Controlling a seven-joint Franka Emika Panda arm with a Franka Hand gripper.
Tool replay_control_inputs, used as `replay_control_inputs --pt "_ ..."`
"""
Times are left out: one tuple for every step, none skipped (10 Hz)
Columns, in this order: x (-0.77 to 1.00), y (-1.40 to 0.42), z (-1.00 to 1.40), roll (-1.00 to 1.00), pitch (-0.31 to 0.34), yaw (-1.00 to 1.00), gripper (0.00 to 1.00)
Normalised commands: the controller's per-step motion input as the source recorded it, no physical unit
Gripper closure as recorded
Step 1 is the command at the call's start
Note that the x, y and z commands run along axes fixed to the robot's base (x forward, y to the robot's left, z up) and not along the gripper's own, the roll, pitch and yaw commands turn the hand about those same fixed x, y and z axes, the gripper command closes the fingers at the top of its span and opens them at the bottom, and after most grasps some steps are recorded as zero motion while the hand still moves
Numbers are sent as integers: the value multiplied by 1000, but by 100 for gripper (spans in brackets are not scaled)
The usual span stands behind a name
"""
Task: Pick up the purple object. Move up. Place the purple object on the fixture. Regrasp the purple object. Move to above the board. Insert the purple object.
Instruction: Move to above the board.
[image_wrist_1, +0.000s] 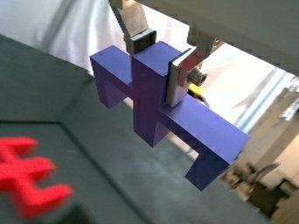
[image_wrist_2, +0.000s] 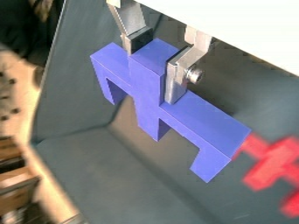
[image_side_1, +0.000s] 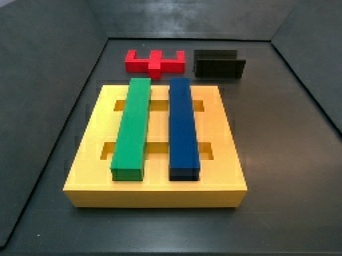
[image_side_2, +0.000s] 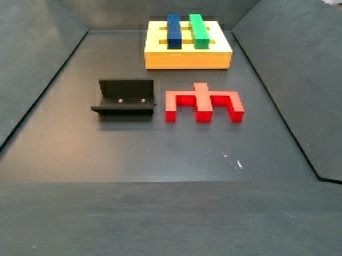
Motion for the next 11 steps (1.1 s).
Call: replay_control_inputs --pt "-1096 -1400 316 -1000 94 -22 100" --pt "-1132 -1400 274 -1000 95 -14 100" --pt "-1123 -1400 277 -1000 99 -5 100" --pt "-791 -973 195 -1000 97 3 100" --pt "-416 -463 80 -1000 89 10 100" --pt "-244 -239 46 -1000 87 12 100" --pt "-154 -105 36 -1000 72 16 100" --pt "-134 -68 16 -1000 60 18 100" --pt "-91 3 10 -1000 39 22 100" --pt "-75 16 8 -966 22 21 100" --pt "-57 23 1 -579 -8 9 100"
